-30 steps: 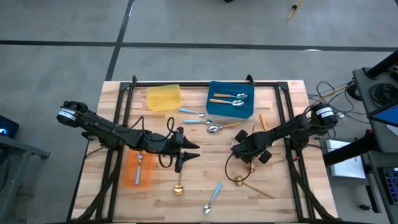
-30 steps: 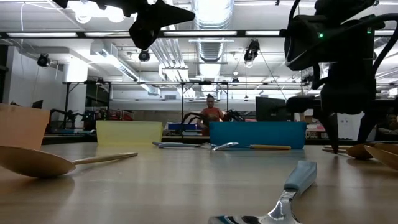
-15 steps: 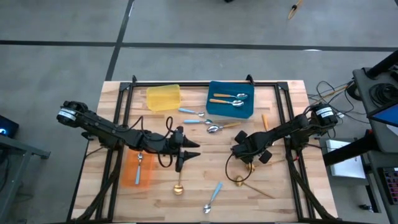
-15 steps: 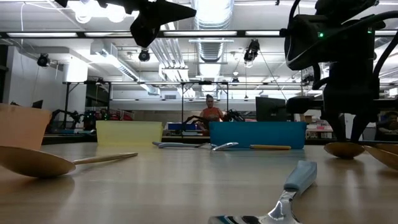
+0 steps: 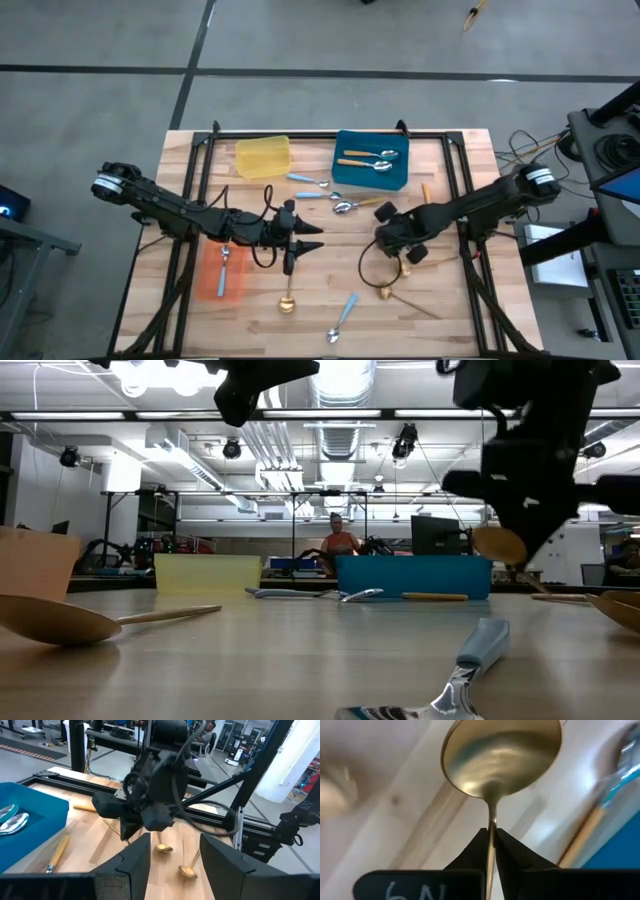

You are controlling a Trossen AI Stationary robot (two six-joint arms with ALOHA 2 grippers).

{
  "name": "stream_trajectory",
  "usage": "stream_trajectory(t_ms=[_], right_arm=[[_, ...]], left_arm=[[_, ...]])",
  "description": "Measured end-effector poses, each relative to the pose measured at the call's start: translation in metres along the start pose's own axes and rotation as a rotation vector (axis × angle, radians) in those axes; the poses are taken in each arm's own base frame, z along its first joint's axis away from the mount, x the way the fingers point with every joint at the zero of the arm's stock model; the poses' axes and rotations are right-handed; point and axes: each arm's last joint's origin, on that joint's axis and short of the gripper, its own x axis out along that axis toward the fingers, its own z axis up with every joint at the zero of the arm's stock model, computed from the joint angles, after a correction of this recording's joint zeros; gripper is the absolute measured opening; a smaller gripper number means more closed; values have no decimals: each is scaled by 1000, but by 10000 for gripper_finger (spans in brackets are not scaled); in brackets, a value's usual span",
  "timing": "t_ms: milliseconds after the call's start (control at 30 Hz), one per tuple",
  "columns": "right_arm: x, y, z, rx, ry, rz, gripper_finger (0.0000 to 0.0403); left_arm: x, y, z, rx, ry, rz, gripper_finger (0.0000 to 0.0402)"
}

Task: Sort silverware by color (type)
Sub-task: Put the gold spoon into the yellow bin

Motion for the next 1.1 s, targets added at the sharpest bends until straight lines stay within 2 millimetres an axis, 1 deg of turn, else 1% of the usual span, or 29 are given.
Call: stream_trajectory(t_ms=[267,367,433,567,700,867,933,1100], right_arm=[[-53,-12,-2,155,-353,-158,11],[-73,-18,0,205,-534,-239,11],[-83,-23,2,230,-644,-289,11],[-95,-29,9,261,-831,-380,11],[-101,-39,19,288,-1004,-491,11],[-100,-59,31,333,-1119,-611,11],[-98,-70,35,355,-1128,-654,11],[-91,-103,44,402,-1064,-709,11]], left_arm=[[0,1,2,14,-25,38,153],[0,1,2,33,-26,41,153],[-1,1,3,54,-28,41,153],[-1,1,3,86,-28,42,153],[-3,1,4,117,-22,43,153],[-16,2,18,163,-48,46,153],[-21,3,23,176,-50,56,153],[-36,6,34,228,-65,123,153]])
